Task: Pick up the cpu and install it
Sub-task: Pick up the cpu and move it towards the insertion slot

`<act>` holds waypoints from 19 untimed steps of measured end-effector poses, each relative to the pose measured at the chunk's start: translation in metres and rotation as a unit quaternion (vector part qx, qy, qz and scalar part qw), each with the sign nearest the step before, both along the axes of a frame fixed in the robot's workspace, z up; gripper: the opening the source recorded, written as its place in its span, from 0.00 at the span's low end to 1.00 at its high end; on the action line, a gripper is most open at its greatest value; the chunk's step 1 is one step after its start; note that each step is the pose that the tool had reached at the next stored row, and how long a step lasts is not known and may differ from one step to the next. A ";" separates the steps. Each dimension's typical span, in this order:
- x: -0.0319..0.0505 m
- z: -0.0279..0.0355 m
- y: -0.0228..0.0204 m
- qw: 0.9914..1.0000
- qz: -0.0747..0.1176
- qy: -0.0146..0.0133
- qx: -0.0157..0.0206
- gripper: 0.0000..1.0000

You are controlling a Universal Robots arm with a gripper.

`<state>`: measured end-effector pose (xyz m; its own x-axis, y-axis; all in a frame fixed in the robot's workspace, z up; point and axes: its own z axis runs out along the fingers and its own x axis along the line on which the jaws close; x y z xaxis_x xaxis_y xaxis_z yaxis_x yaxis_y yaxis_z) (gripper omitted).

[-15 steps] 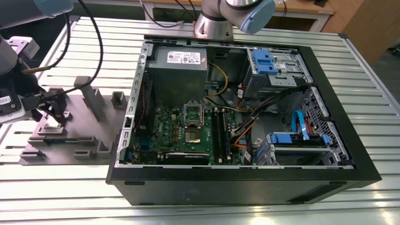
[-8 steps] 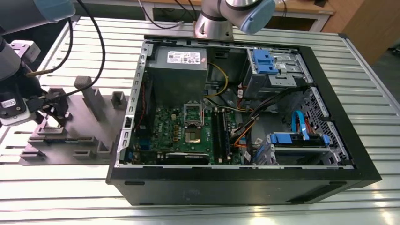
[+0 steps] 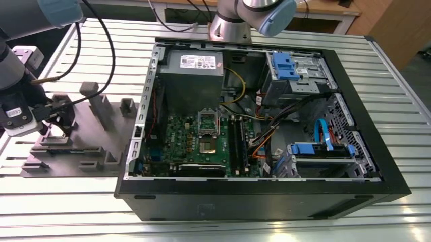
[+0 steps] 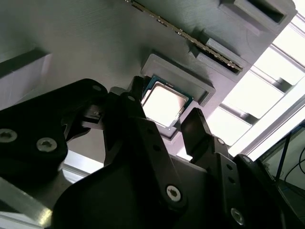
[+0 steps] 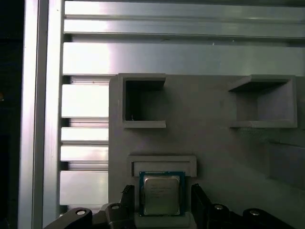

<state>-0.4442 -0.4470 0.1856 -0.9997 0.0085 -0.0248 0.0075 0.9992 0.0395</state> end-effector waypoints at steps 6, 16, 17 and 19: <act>0.0000 -0.0020 0.0000 1.000 0.000 0.000 0.000 0.59; 0.0000 -0.0020 0.0000 1.000 0.000 0.000 0.000 0.57; 0.0000 -0.0020 0.0000 1.000 0.000 0.000 0.000 0.51; 0.0000 -0.0020 0.0000 1.000 0.000 0.000 0.000 0.51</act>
<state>-0.4442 -0.4470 0.1835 -0.9997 0.0084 -0.0248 0.0074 0.9992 0.0395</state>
